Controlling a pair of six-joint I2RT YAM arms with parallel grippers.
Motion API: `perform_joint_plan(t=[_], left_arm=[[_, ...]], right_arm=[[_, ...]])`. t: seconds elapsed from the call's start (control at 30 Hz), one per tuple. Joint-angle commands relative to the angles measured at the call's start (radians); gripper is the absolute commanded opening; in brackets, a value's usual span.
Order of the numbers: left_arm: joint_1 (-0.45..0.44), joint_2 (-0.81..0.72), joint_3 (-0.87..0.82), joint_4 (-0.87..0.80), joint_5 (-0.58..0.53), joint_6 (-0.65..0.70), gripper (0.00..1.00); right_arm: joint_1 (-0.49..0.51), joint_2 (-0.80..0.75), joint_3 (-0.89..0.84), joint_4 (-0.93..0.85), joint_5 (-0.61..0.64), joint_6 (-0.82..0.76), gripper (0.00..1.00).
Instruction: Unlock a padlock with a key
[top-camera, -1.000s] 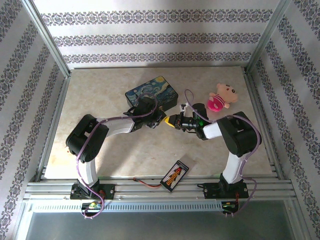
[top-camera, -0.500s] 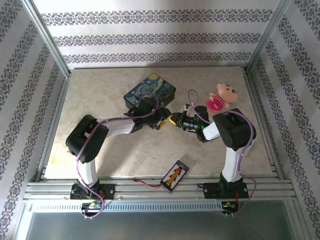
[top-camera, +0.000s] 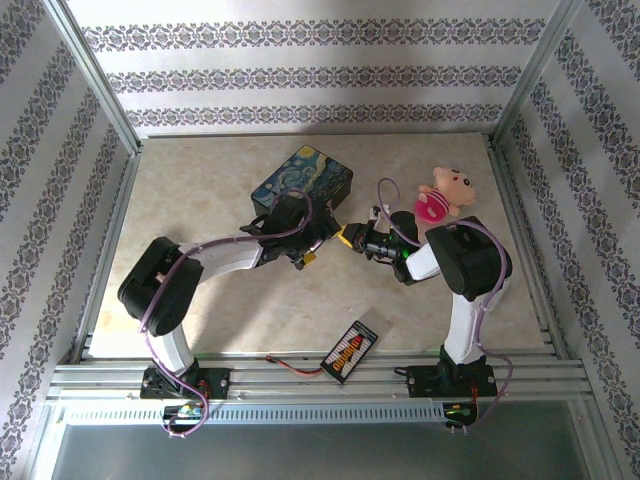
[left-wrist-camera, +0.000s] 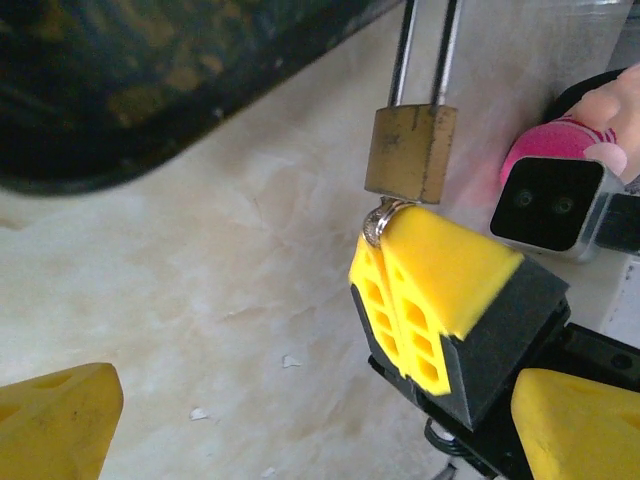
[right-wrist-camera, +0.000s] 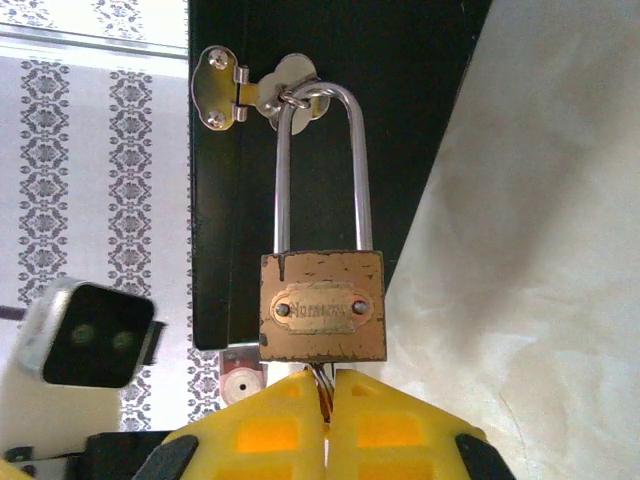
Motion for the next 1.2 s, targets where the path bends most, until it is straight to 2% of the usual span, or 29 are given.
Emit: perform_joint_plan(t=[0.0,0.17,0.27,0.37,0.6,0.97,1.03,1.1,1.17], left_arm=[[-0.006,-0.097,0.060,-0.156,-0.140,0.154,0.99],[-0.008,-0.154,0.177,-0.396,-0.443,0.436,0.99],[-0.006,-0.100,0.276,-0.535,-0.563,0.591,0.99],[-0.007,-0.007,0.358,-0.633,-0.649,0.685,0.99],[-0.007,0.165,0.459,-0.722,-0.716,0.759,0.99],[0.010,0.143,0.375,-0.721,-0.803,0.761,0.99],[0.010,0.126,0.355,-0.709,-0.800,0.757,0.99],[0.012,0.111,0.337,-0.699,-0.797,0.753,0.99],[0.013,0.097,0.317,-0.687,-0.796,0.750,0.99]], right_arm=[[0.007,-0.008,0.017,0.008,0.031,-0.040,0.00],[0.008,-0.003,0.020,0.001,0.035,-0.048,0.00],[0.009,-0.002,0.029,-0.008,0.033,-0.051,0.00],[0.012,-0.006,0.032,-0.027,0.036,-0.061,0.00],[0.014,-0.045,0.010,-0.089,0.044,-0.099,0.00],[0.035,-0.176,0.010,-0.373,0.106,-0.261,0.00],[0.040,-0.185,0.024,-0.411,0.116,-0.279,0.13],[0.045,-0.194,0.042,-0.459,0.128,-0.304,0.21],[0.055,-0.207,0.066,-0.537,0.149,-0.347,0.23]])
